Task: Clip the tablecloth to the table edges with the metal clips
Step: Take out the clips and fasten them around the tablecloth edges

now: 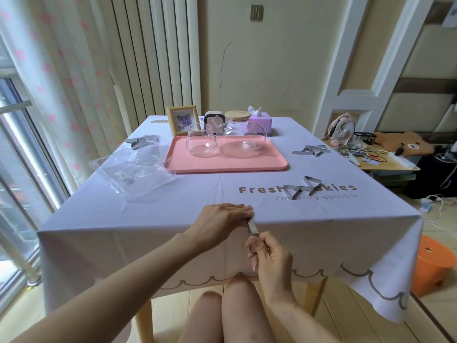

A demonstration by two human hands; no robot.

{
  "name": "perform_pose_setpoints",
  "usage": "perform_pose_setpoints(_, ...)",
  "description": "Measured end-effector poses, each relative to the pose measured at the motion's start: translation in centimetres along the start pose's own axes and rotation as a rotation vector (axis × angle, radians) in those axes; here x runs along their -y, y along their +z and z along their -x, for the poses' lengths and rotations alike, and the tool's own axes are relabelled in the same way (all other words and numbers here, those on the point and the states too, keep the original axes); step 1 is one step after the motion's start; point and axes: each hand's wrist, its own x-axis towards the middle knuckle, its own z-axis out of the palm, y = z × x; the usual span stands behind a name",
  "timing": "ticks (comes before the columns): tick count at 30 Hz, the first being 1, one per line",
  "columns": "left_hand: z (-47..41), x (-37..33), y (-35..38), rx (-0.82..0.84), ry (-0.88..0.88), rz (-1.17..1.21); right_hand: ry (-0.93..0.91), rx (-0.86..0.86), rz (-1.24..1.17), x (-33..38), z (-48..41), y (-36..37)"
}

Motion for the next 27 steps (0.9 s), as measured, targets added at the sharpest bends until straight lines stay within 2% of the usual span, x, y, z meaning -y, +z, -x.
perform_pose_setpoints(10, 0.6, 0.3, 0.4, -0.035, 0.039, -0.048, -0.001, 0.006, 0.031, -0.6, 0.0, -0.1)
perform_pose_setpoints(21, 0.2, -0.3, 0.3, -0.062, 0.115, -0.238, 0.061, 0.044, -0.009, -1.2, 0.0, 0.1)
perform_pose_setpoints(27, 0.3, -0.1, 0.9, -0.083, 0.144, -0.287, 0.027, 0.03, 0.025, -1.5, 0.1, 0.4)
